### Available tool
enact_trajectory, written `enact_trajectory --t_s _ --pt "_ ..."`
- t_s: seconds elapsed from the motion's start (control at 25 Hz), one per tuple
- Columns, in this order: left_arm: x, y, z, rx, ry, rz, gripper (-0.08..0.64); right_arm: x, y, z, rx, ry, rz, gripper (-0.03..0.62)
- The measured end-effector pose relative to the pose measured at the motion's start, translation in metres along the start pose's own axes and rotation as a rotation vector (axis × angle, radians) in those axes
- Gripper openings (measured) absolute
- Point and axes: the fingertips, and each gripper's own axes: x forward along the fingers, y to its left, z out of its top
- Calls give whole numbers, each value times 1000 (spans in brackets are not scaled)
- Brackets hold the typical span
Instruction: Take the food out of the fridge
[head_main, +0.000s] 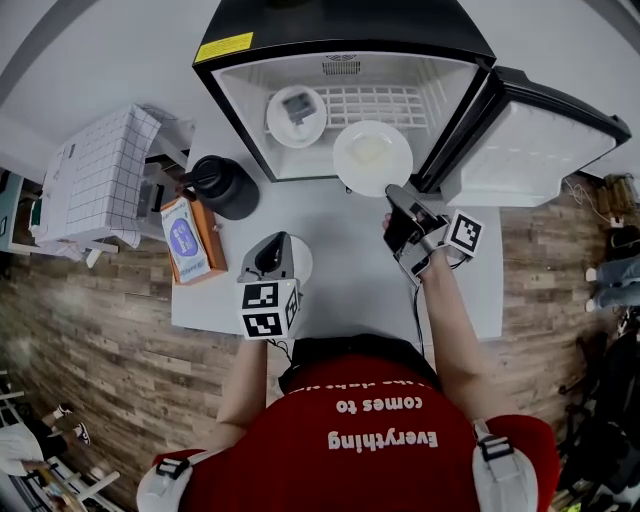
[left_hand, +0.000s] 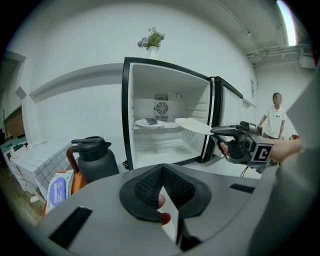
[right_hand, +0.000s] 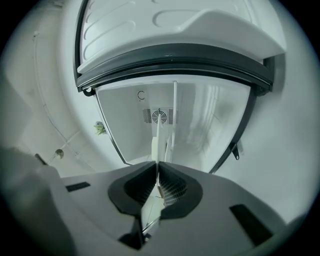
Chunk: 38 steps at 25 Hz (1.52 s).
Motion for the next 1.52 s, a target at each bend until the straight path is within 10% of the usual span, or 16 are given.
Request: enact_trajectory --t_s 0.52,1.52 --pt "-10 2 -8 -9 5 25 6 -42 -13 -72 57 165 25 26" --pt "-17 6 -24 -29 36 82 6 -92 -129 -131 138 324 -190 25"
